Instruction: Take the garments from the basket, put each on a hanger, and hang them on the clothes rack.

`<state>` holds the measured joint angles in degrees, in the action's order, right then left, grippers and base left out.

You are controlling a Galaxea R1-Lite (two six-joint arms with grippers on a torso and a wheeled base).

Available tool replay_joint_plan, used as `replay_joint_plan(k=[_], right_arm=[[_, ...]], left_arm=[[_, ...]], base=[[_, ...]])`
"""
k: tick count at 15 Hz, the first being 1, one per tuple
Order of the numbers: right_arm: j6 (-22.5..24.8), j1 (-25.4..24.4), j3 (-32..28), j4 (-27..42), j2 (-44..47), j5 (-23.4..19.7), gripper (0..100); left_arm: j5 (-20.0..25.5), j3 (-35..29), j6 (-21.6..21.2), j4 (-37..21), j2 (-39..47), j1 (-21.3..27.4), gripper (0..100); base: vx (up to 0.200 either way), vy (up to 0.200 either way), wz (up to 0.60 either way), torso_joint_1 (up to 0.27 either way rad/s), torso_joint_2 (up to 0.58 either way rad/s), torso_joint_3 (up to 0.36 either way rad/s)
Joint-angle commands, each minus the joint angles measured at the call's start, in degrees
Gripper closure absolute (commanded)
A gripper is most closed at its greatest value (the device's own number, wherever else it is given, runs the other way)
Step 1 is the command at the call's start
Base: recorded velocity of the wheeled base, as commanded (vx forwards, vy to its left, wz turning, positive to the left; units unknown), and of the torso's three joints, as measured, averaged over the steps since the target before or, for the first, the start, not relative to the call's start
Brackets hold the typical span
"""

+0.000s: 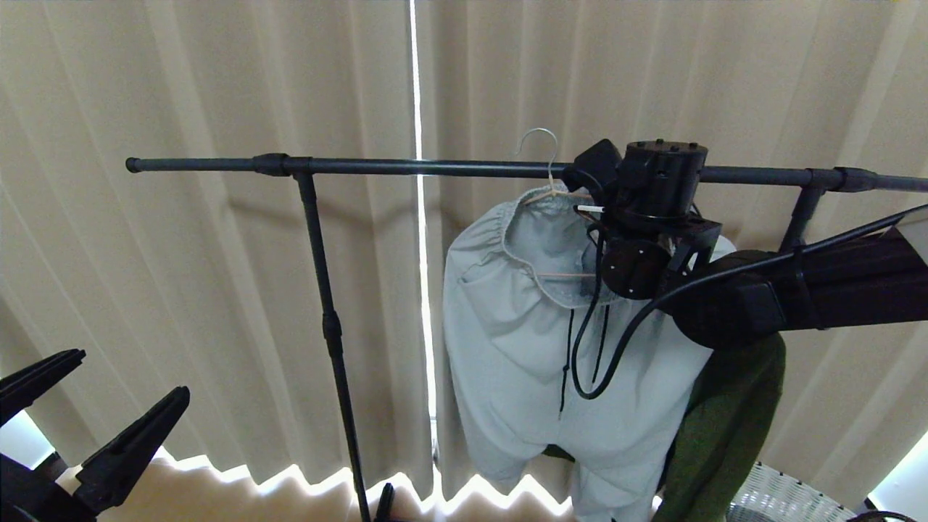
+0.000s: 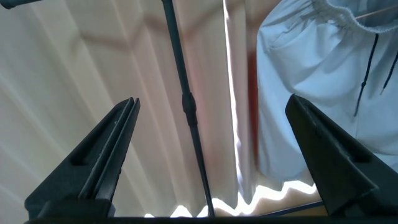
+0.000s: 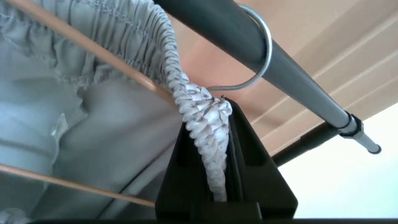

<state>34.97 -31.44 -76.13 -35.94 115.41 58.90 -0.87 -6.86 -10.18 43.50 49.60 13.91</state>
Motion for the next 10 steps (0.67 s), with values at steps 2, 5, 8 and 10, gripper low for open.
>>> replay_joint_plan(k=[2, 5, 8, 10], right_arm=[[0.01, 0.59, 0.98, -0.62, -0.54, 1.39, 100], [0.36, 2.35, 0.98, -0.01, -0.01, 1.74, 100], [1.59, 2.35, 1.07, 0.17, 1.40, 1.74, 100], [1.68, 1.38, 1.42, 0.17, 2.10, 1.74, 100]], left_arm=[[-0.01, 0.10, -0.02, 0.01, -0.03, 0.07, 0], [-0.01, -0.08, -0.02, 0.01, -0.30, 0.07, 0], [-0.01, -0.08, -0.02, 0.01, -0.65, 0.07, 0], [-0.01, -0.08, 0.07, 0.01, -0.65, 0.07, 0]], base=[[0.000, 0.000, 0.00, 0.000, 0.00, 0.000], [0.000, 0.000, 0.00, 0.000, 0.00, 0.000], [0.000, 0.000, 0.00, 0.000, 0.00, 0.000], [0.000, 0.000, 0.00, 0.000, 0.00, 0.000]])
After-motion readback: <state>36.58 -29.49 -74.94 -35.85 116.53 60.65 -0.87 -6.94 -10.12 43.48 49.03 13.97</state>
